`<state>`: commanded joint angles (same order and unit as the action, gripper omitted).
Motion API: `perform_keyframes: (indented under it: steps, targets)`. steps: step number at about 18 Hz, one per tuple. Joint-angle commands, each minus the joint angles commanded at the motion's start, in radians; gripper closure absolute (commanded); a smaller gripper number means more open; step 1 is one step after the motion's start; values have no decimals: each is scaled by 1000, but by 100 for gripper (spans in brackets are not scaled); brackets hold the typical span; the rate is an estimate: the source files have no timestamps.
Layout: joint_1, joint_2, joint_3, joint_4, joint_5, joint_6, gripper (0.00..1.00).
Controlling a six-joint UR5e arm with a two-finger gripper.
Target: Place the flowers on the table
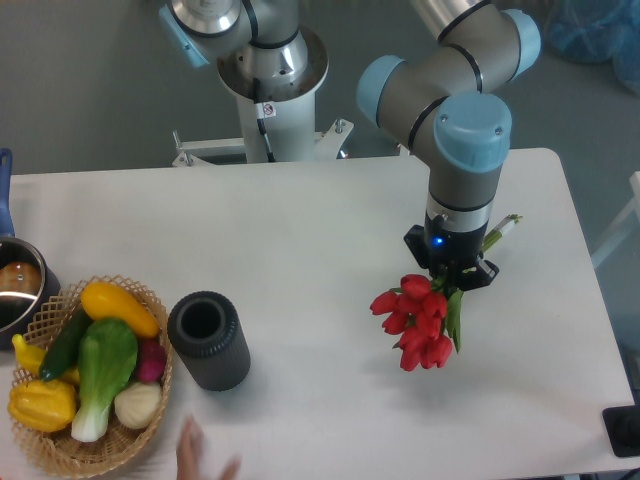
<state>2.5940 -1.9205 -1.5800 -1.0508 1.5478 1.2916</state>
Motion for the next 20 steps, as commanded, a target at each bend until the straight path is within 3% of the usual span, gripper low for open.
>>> perform_keyframes:
  steps: [6, 10, 12, 16, 17, 18, 20]
  targets:
    - [-41, 5, -17, -31, 0, -32, 100]
    - [-43, 17, -86, -22, -2, -60, 98]
    - [-43, 18, -116, -17, -5, -60, 93]
    - [-48, 11, -120, -17, -14, -51, 69]
    - [-49, 9, -123, -17, -14, -55, 40]
    - [-49, 8, -129, -15, -14, -58, 0]
    - [-48, 8, -129, -14, -15, -57, 0]
